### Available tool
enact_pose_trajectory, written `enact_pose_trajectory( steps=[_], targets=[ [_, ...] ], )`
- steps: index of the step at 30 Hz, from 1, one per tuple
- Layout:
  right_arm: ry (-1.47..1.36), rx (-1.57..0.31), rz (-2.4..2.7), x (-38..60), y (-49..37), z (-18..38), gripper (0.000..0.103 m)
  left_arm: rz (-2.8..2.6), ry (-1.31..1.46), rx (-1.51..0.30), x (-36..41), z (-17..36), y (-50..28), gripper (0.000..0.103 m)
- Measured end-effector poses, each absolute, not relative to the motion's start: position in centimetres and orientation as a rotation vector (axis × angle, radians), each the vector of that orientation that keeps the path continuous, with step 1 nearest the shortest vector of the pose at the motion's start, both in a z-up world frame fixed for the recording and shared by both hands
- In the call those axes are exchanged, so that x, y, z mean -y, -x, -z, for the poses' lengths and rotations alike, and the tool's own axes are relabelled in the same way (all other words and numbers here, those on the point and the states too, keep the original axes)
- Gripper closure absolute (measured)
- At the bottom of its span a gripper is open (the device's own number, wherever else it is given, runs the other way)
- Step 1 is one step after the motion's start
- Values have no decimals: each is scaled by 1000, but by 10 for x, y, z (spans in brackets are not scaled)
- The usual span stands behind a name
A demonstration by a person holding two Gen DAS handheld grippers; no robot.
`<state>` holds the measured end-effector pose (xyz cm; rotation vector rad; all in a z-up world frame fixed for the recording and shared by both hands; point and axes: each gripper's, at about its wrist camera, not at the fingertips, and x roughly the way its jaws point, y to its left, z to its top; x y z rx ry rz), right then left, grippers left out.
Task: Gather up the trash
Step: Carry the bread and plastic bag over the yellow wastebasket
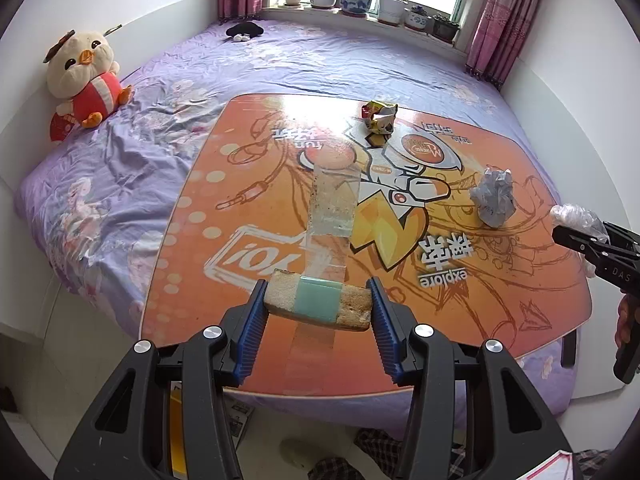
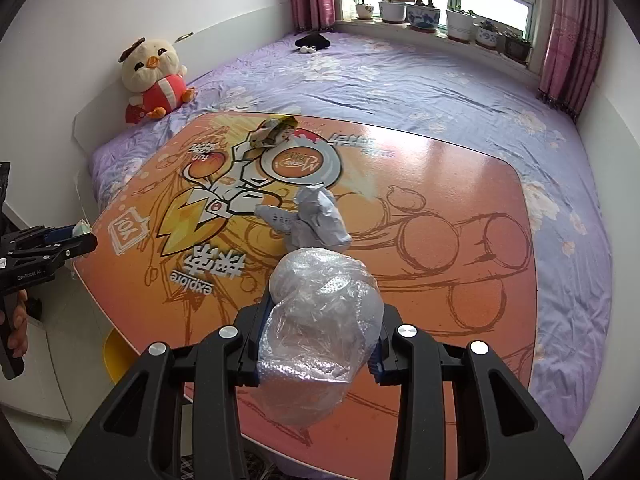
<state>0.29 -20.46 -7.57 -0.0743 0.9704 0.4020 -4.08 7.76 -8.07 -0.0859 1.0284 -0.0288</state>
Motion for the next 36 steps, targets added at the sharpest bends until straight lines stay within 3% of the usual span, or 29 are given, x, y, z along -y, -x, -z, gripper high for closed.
enact_pose_trajectory(
  steps=[21, 36],
  targets=[
    [310, -931, -957, 6, 86, 48, 64, -323, 288, -1050, -221, 99, 228, 54],
    [502, -990, -1336, -146, 157, 114, 64, -478, 449, -1082, -292, 157, 297, 54]
  ],
)
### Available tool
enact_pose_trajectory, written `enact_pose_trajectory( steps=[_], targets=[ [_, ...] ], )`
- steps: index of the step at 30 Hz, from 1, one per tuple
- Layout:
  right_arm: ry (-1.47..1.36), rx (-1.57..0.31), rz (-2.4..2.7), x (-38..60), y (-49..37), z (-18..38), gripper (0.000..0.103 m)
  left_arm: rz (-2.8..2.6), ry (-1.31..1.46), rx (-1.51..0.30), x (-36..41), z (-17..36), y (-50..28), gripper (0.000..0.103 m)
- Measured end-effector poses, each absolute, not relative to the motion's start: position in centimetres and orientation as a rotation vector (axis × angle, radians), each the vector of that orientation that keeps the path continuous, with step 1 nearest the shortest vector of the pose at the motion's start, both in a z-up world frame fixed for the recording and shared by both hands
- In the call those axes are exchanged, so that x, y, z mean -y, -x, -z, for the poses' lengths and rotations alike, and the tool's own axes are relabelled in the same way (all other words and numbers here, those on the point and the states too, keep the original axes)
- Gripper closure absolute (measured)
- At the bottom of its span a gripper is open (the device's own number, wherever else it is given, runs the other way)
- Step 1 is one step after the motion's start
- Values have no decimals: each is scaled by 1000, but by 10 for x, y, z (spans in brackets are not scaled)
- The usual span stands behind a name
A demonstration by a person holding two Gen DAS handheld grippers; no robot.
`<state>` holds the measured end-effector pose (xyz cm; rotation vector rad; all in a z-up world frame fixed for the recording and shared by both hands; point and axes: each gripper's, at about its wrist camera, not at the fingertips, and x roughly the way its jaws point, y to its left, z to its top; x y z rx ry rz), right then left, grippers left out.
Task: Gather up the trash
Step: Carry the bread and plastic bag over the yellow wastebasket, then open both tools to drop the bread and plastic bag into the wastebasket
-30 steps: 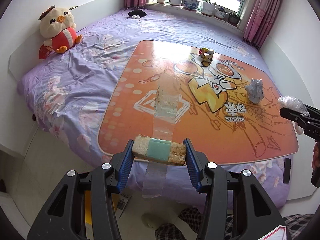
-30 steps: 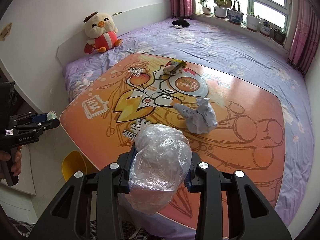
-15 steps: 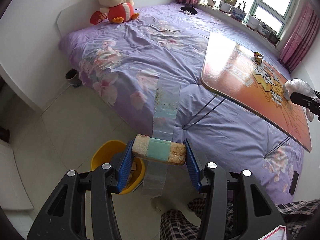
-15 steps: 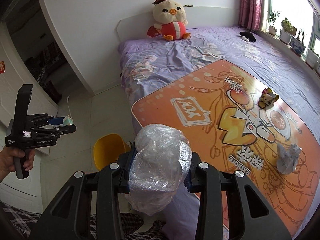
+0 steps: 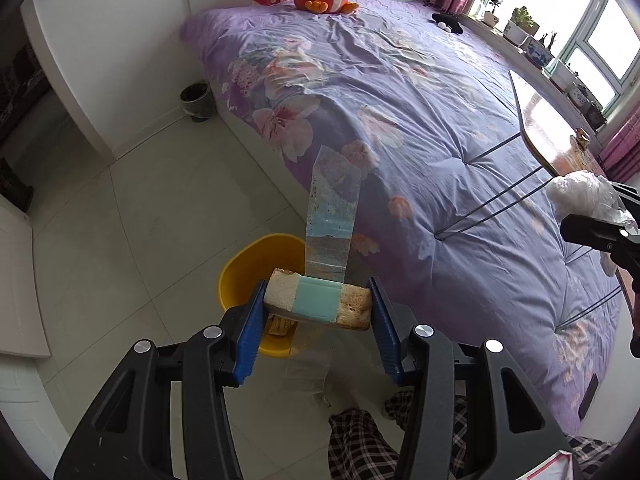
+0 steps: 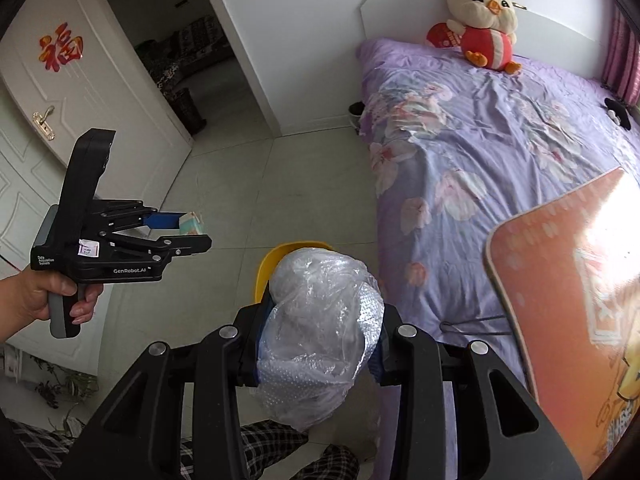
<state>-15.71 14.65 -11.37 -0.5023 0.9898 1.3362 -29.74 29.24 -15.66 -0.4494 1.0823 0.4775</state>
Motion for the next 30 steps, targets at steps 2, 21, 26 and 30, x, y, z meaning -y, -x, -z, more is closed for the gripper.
enact_pose_trajectory(
  steps=[2, 21, 26, 30],
  targets=[
    [527, -1004, -1382, -168, 167, 132, 64, -497, 476, -1095, -303, 173, 304, 54],
    [783, -1182, -1529, -294, 195, 338, 63, -558, 626, -1225, -377, 356, 316, 54],
    [834, -1191, -1538, -306, 200, 376, 63, -569, 651, -1257, -383, 394, 317, 54],
    [884, -1179, -1544, -314, 203, 403, 63, -581, 628, -1284, -382, 417, 312, 54]
  ],
)
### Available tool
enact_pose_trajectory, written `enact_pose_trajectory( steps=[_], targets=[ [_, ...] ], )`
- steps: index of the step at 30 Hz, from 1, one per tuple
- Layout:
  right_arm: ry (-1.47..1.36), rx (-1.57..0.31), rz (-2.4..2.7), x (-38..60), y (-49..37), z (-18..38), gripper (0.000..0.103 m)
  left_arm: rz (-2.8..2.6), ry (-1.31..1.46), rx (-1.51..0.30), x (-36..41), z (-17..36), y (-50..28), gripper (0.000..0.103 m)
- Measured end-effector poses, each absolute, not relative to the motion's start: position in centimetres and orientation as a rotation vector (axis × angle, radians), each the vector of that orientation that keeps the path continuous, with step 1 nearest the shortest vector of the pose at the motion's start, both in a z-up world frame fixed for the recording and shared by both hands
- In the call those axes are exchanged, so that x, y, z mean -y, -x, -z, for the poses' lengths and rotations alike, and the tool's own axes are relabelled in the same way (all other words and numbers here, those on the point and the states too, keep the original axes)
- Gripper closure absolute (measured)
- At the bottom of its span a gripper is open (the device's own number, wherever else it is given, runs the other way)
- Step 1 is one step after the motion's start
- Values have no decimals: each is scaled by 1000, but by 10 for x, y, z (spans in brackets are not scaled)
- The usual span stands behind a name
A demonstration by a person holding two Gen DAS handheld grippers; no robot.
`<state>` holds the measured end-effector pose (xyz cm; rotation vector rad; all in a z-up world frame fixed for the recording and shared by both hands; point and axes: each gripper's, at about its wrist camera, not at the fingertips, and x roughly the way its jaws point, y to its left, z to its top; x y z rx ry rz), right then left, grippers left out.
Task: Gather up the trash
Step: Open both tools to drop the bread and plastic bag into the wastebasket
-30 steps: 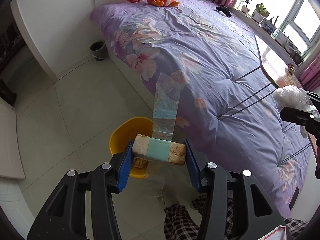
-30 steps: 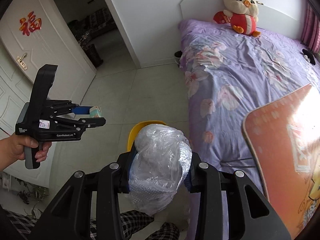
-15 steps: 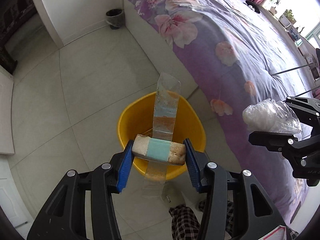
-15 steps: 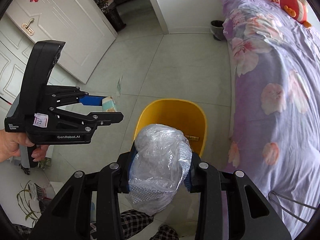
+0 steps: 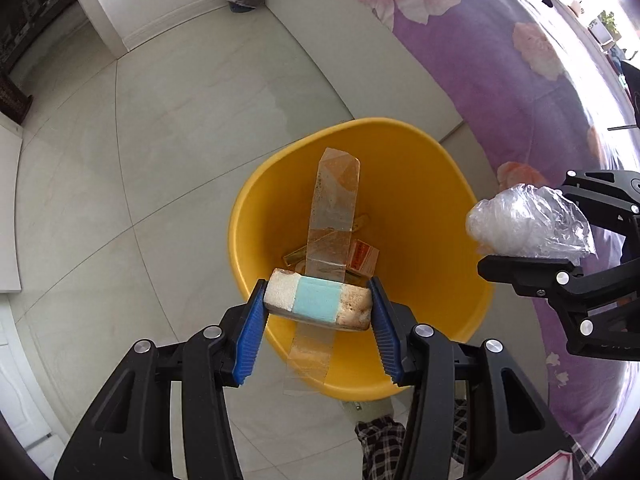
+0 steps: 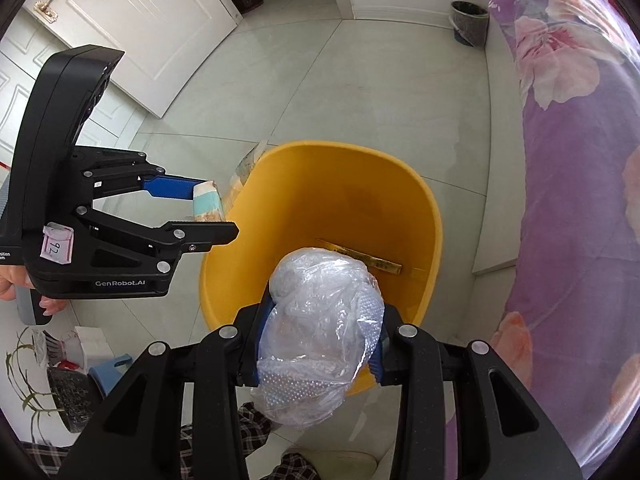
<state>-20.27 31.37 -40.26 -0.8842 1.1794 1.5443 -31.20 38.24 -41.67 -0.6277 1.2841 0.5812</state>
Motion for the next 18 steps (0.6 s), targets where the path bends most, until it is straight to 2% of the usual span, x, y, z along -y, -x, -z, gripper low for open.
enact_pose_trajectory(
  steps=[9, 11, 12, 13, 14, 18],
  targets=[
    [899, -1213, -1533, -314, 201, 427, 63, -593, 651, -1307, -386, 443, 310, 54],
    [889, -1216, -1540, -314, 200, 427, 60, -595, 653, -1308, -385, 443, 309, 53],
    [891, -1206, -1540, -313, 201, 426, 54, -601, 655, -1310, -385, 443, 306, 52],
    [890, -1196, -1538, -313, 199, 427, 44, -612, 649, -1314, -384, 443, 304, 40],
    [887, -1187, -1537, -311, 199, 426, 41, -620, 646, -1306, -384, 440, 305, 37],
    [876, -1184, -1538, -308, 193, 423, 41, -626, 656, -1305, -383, 437, 304, 38]
  ],
)
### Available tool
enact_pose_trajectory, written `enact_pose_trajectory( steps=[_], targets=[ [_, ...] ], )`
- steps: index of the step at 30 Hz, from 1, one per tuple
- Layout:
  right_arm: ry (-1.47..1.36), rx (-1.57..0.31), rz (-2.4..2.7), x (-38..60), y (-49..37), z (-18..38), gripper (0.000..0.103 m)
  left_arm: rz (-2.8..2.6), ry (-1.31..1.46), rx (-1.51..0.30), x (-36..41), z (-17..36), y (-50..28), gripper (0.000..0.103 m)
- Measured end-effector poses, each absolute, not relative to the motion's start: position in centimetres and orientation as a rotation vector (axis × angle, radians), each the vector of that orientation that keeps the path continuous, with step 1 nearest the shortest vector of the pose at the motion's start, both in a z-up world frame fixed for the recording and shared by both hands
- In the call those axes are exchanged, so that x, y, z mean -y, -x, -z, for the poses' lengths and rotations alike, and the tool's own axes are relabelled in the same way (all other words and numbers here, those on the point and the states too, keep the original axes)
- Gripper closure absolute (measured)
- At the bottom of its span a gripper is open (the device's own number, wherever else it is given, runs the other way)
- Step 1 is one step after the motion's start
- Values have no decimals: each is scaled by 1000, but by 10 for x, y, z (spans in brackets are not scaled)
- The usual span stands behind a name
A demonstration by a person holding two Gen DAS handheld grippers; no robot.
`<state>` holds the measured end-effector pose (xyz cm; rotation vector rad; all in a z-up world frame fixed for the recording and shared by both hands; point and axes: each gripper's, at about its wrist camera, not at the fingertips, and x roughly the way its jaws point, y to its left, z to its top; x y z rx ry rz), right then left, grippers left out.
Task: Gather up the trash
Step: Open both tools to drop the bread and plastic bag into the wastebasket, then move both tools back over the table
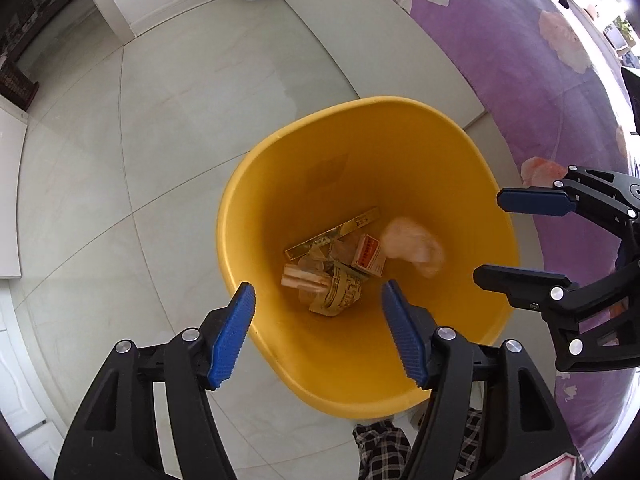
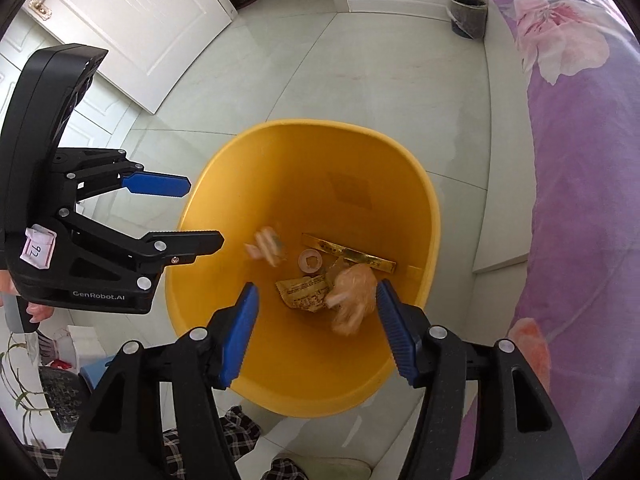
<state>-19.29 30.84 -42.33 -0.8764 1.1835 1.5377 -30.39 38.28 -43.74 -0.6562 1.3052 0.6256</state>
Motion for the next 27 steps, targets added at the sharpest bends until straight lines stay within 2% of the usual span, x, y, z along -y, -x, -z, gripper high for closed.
enact_pose_trajectory(
  steps=[12, 27],
  targets=[
    [853, -1140, -1545, -296, 194, 370, 41, -675, 650, -1275, -378, 381, 309, 38],
    [726, -1060, -1501, -251, 203, 225, 41, -698, 589, -1218, -340, 257, 323, 38]
  ],
)
